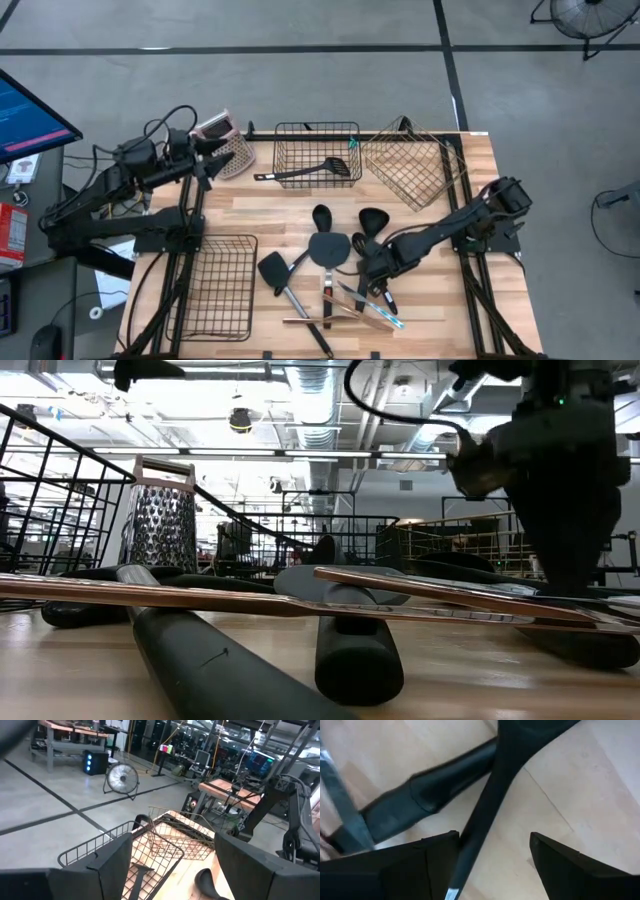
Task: Pick & Place Kitchen Items
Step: Put the black slotted serving spoon into the top right wire basket
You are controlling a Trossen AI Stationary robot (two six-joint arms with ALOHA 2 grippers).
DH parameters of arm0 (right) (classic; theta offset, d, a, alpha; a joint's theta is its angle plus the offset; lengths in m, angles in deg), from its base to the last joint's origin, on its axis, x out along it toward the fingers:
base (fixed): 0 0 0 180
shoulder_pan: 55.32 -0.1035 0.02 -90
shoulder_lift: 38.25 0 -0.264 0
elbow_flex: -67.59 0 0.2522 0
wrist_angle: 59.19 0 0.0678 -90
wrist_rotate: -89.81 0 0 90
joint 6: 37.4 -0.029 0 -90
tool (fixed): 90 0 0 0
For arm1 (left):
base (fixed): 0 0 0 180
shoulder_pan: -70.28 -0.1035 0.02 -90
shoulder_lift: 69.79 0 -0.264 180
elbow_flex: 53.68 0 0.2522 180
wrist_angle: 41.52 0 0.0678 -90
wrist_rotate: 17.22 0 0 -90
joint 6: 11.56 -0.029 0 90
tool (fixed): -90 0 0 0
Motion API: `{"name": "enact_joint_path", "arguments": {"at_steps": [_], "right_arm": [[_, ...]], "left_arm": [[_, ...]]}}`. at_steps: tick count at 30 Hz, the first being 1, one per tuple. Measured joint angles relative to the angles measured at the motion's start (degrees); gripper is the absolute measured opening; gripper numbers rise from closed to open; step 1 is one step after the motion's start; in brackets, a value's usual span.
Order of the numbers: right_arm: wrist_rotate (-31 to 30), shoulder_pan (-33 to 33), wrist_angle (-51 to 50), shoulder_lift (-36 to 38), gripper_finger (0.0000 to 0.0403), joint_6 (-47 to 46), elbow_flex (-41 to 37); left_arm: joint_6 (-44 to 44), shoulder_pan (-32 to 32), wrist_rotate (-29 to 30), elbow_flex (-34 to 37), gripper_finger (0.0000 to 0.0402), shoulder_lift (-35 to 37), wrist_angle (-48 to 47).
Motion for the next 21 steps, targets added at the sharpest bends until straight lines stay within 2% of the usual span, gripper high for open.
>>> {"name": "enact_joint_path", "arguments": {"at_steps": [6,9,12,18,21], "right_arm": [[-1.0,-0.5,2.1,-1.8,0.0239,0.3,0.0],[-1.0,-0.5,3.8,-2.6,0.0223,0.3,0.1],[-0.9,-0.4,3.6,-2.6,0.0184,0.4,0.1],[-0.9,-0.4,2.8,-2.7,0.0078,0.0,0.0],[-0.9,-0.4,2.8,-2.6,0.0046,-0.4,0.0]], "left_arm": [[-0.7,0.0,-0.7,0.0,0.0264,0.3,0.0],[-0.7,0.0,-0.7,0.0,0.0264,0.3,0.0],[-0.7,0.0,-0.6,0.0,0.0264,0.3,0.0],[-0.7,0.0,-0.6,0.0,0.0263,0.3,0.0],[-0.7,0.0,-0.6,0.0,0.0263,0.3,0.0]]}}
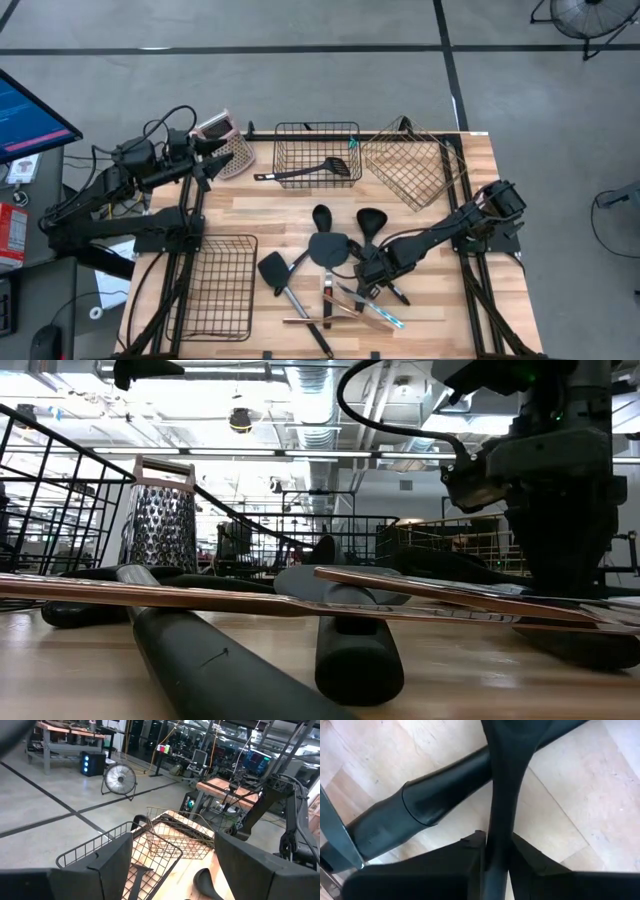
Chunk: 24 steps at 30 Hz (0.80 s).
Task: Pick & Place Kitchen Items
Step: Put the black slotted serving spoon into the top right wire basket
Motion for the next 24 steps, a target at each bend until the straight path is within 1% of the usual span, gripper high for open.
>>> {"name": "enact_joint_path", "arguments": {"at_steps": [7,12,15,19,24], "right_arm": [[-0.1,0.0,0.0,1.1,0.0045,-0.5,0.0],[-0.3,0.0,-0.5,5.0,0.0045,-0.5,0.0],[-0.3,0.1,-1.4,9.2,0.0045,-0.5,0.0],[-0.7,1.5,-1.8,16.6,0.0045,-0.5,0.0],[-5.1,5.2,-1.7,26.4,0.0045,-0.5,0.0]], "left_arm": [[0.0,0.0,0.0,0.0,0.0263,0.0,0.0],[0.0,0.0,0.0,0.0,0.0263,0.0,0.0],[0.0,0.0,0.0,0.0,0.0263,0.0,0.0],[0.0,0.0,0.0,0.0,0.0263,0.0,0.0],[0.0,0.0,0.0,0.0,0.0263,0.0,0.0]]}}
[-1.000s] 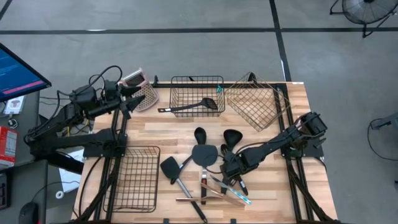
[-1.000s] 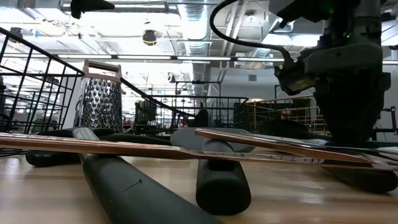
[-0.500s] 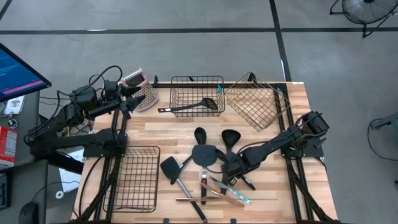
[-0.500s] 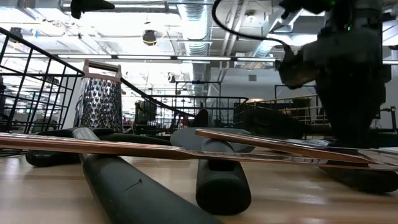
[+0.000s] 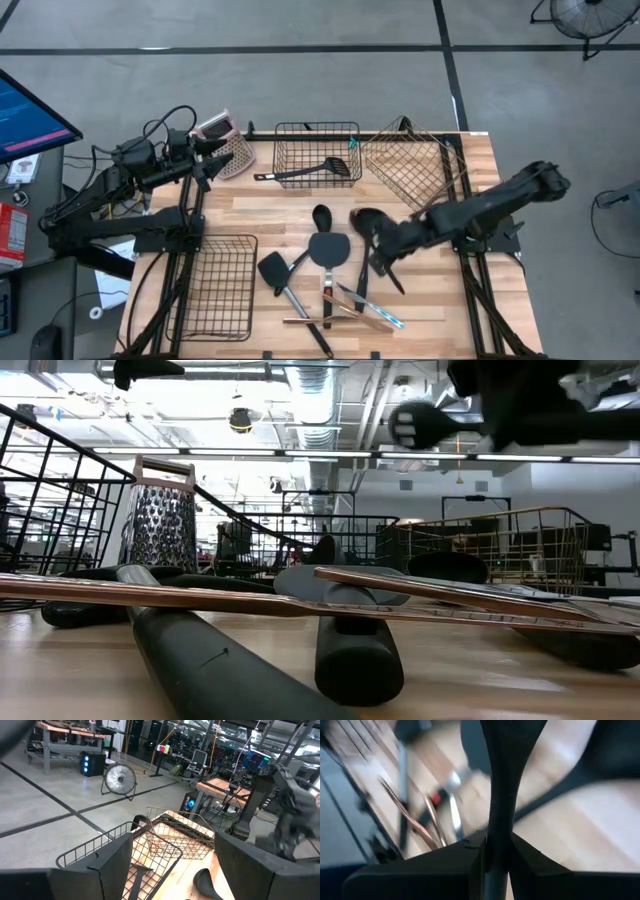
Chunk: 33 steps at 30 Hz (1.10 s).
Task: Pick & Place Kitchen Items
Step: Put the black slotted serving spoon into the top right wire basket
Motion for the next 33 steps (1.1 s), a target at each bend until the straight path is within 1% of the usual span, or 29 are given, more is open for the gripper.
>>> {"name": "enact_joint_path", "arguments": {"at_steps": [3,5,8,11,14,19,25,27,30,33], "right_arm": [[-1.2,3.6,-0.6,5.1,0.0045,1.5,0.0],[-1.2,6.8,-3.2,7.9,0.0045,2.5,1.1],[-1.3,12.7,-10.0,10.4,0.0045,4.3,4.2],[-1.3,19.7,-17.6,11.0,0.0045,8.4,7.4],[-1.3,27.5,-22.7,10.4,0.0045,16.2,9.5],[-1.1,40.0,-25.2,7.9,0.0045,29.0,10.5],[0.4,52.3,-30.5,3.2,0.0045,39.6,10.6],[0.7,55.4,-32.3,1.5,0.0045,41.5,10.6],[1.0,58.4,-34.0,-0.7,0.0045,43.4,10.6],[3.5,60.2,-35.2,-2.7,0.0046,44.1,10.6]], "left_arm": [[0.0,0.0,0.0,0.0,0.0263,0.0,0.0],[0.0,0.0,0.0,0.0,0.0263,0.0,0.0],[0.0,0.0,0.0,0.0,0.0263,0.0,0.0],[0.0,0.0,0.0,0.0,0.0263,0.0,0.0],[0.0,0.0,0.0,0.0,0.0263,0.0,0.0],[0.0,0.0,0.0,0.0,0.0263,0.0,0.1],[0.0,0.0,0.0,0.0,0.0263,0.0,0.0],[0.0,0.0,0.0,0.0,0.0263,0.0,0.1],[0.0,0.0,0.0,0.0,0.0263,0.0,0.0],[0.0,0.0,0.0,0.0,0.0263,0.0,0.0]]}}
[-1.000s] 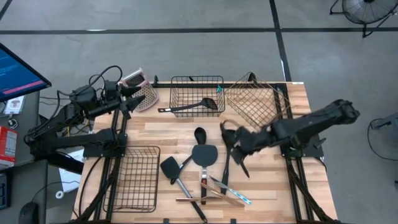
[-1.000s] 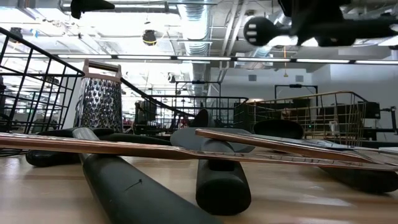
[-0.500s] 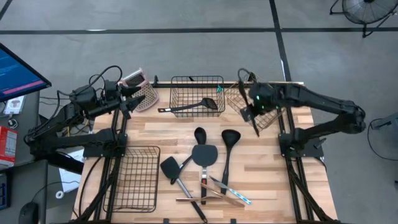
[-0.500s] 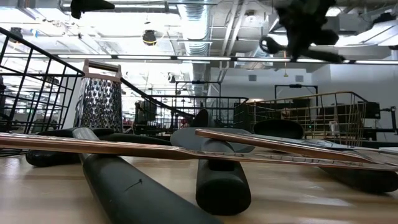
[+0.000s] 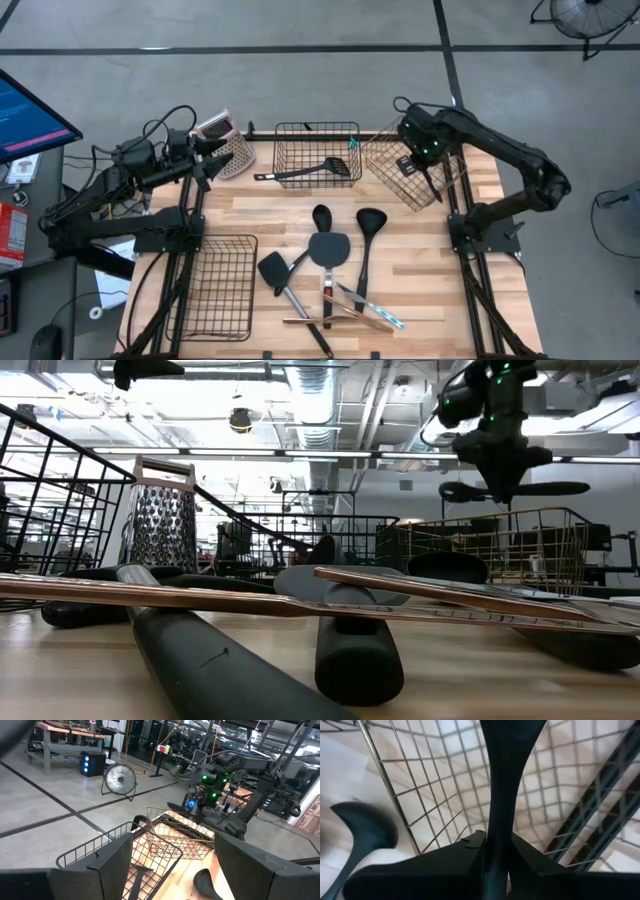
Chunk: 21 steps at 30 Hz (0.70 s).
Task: Pick & Place Kitchen Items
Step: Put the black slotted serving spoon into the top right wire basket
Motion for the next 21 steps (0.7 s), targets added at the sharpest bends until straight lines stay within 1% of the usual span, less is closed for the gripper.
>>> {"name": "enact_joint_path", "arguments": {"at_steps": [4,14,17,21], "right_arm": [[3.0,1.4,-1.3,-2.4,0.0046,1.2,0.0],[3.0,2.7,-1.7,-7.7,0.0048,3.0,0.0],[1.6,3.0,-1.6,-8.2,0.0057,3.0,0.0],[1.2,3.0,-1.3,-8.3,0.0079,2.9,0.0]], "left_arm": [[0.0,0.0,0.0,0.0,0.0263,0.0,0.0],[0.0,0.0,0.0,0.0,0.0263,0.0,0.0],[0.0,0.0,0.0,0.0,0.0263,0.0,0.0],[0.0,0.0,0.0,0.0,0.0263,0.0,0.0]]}}
